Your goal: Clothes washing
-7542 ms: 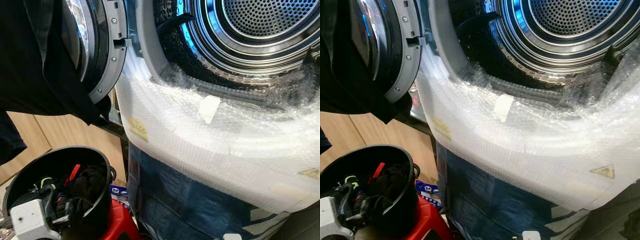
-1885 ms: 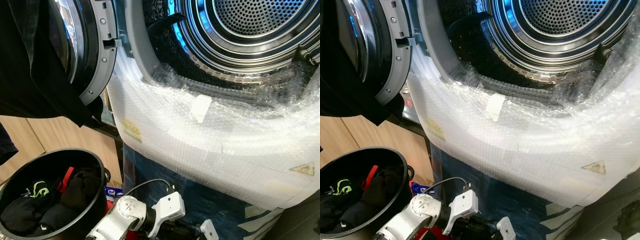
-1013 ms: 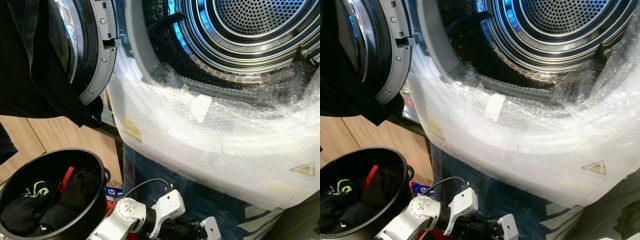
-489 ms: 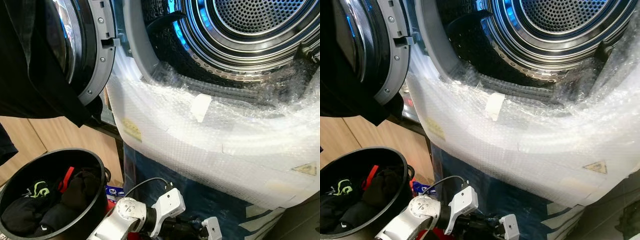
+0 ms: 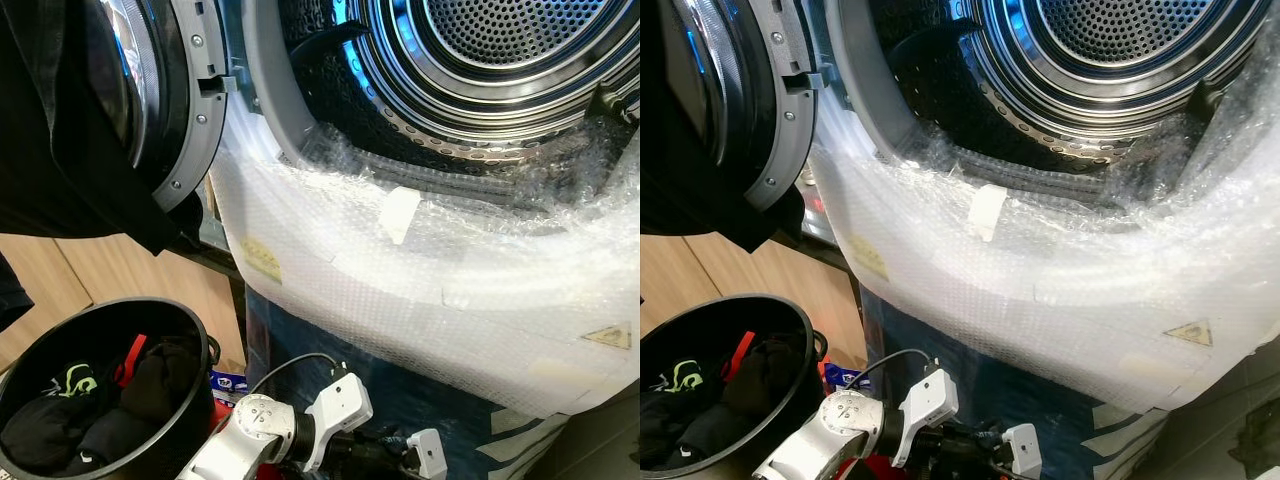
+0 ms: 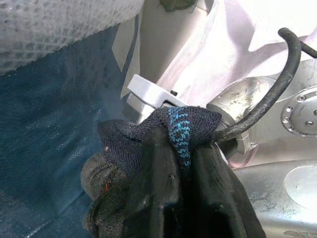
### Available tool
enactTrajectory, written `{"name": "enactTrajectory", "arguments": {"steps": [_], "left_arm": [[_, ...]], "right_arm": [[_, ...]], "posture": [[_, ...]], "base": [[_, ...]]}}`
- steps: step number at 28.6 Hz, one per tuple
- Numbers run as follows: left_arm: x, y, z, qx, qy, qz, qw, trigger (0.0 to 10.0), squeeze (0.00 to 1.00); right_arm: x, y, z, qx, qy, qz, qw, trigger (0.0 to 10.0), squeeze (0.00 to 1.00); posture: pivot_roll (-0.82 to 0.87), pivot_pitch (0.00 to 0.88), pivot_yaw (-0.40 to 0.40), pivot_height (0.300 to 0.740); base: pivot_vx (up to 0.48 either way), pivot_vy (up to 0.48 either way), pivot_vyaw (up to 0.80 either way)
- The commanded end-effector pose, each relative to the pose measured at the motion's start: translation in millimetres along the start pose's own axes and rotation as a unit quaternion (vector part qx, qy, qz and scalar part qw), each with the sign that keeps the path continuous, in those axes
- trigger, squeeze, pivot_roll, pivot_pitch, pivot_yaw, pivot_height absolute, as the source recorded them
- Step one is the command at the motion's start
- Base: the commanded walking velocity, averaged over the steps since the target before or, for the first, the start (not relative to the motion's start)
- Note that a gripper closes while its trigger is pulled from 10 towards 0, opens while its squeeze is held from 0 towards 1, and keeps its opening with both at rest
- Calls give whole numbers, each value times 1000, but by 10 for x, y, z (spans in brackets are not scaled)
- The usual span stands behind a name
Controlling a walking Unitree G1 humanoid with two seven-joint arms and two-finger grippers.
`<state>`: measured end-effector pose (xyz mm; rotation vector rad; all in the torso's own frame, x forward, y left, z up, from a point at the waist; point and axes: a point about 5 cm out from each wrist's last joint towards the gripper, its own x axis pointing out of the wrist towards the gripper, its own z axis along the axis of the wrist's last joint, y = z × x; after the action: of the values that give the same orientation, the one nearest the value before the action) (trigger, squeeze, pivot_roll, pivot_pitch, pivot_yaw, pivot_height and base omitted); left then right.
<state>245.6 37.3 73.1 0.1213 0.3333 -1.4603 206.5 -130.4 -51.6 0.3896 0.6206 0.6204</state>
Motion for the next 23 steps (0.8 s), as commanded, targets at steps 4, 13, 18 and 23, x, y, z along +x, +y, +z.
{"name": "enactTrajectory", "arguments": {"steps": [4, 13, 18, 23], "left_arm": [[-21, -18, 36, -9, -13, 2, 1000, 10000, 0], [-88, -8, -27, -30, -11, 34, 999, 10000, 0], [-145, -11, -68, -30, -4, 45, 999, 10000, 0], [-197, -1, -93, -35, -4, 64, 997, 10000, 0]], "right_arm": [[46, 17, 90, 1, -25, 0, 1000, 0, 0], [42, 9, 108, -12, -21, 4, 1000, 0, 0], [34, 4, 100, -14, -19, 3, 1000, 0, 0], [41, 6, 96, -21, -18, -6, 1000, 0, 0]], "posture": [[-26, 0, 37, 740], [-16, 0, 31, 740], [1, 0, 28, 740], [12, 0, 31, 740]], "base": [[0, 0, 0], [0, 0, 0], [0, 0, 0], [0, 0, 0]]}}
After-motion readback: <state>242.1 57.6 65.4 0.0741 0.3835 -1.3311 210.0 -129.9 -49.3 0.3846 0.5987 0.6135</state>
